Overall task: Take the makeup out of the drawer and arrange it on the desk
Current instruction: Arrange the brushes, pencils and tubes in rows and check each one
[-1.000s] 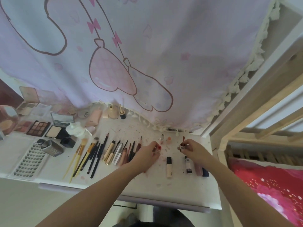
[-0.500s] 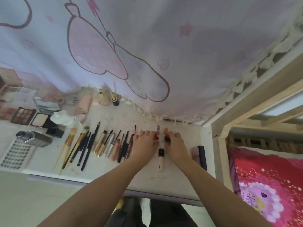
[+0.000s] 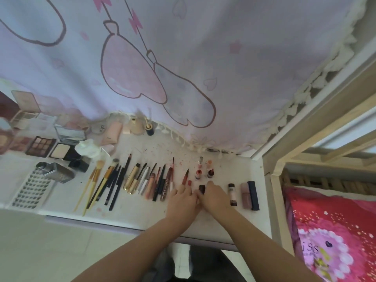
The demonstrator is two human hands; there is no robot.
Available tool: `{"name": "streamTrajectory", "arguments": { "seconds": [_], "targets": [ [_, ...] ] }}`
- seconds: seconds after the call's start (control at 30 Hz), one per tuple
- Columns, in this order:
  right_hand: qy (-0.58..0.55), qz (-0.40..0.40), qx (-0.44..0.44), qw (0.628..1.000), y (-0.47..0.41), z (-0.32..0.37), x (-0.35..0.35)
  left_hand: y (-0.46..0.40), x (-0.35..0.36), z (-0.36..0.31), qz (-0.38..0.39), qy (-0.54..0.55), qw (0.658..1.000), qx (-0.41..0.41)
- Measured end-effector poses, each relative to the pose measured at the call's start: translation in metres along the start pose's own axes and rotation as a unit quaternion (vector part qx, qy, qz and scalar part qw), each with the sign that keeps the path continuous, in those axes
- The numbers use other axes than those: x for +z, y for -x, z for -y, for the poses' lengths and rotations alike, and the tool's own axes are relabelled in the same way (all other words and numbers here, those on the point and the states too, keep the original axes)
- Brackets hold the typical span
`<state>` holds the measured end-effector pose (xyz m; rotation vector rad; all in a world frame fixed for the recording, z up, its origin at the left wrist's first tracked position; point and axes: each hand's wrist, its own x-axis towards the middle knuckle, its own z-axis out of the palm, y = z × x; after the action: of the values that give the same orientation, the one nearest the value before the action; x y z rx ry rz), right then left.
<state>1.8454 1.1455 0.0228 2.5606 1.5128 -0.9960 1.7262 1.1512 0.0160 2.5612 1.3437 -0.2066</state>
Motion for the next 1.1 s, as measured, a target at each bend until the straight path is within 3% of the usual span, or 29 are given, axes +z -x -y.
{"name": "streamTrajectory", "arguments": {
  "seconds": [0.1, 0.23, 0.37, 0.57, 0.73, 0.93, 1.1],
  "targets": [
    [-0.032, 0.025, 0.017, 0.999, 0.004, 0.000, -0.004, 0.001, 0.000, 0.001, 0.025, -0.020, 0.999, 0.002],
    [-0.216, 0.072, 0.046, 0.973, 0.020, -0.006, -0.017, 0.005, -0.007, 0.002, 0.003, -0.019, 0.999, 0.028],
    [-0.312, 0.082, 0.031, 0.946, 0.037, -0.011, -0.042, 0.004, -0.024, 0.011, 0.008, 0.012, 0.997, 0.070],
    [-0.350, 0.084, -0.034, 0.932, 0.051, -0.008, -0.079, -0.001, -0.061, 0.017, 0.015, 0.111, 0.986, 0.125],
    [-0.326, 0.082, -0.131, 0.933, 0.056, -0.013, -0.090, -0.001, -0.078, 0.023, 0.062, 0.274, 0.955, 0.096],
    [-0.291, 0.151, -0.082, 0.941, 0.056, -0.011, -0.104, 0.002, -0.087, 0.021, 0.028, 0.241, 0.959, 0.143],
    [-0.341, 0.160, -0.120, 0.919, 0.053, -0.017, -0.108, 0.001, -0.092, 0.021, 0.005, 0.238, 0.959, 0.154]
  ]
}}
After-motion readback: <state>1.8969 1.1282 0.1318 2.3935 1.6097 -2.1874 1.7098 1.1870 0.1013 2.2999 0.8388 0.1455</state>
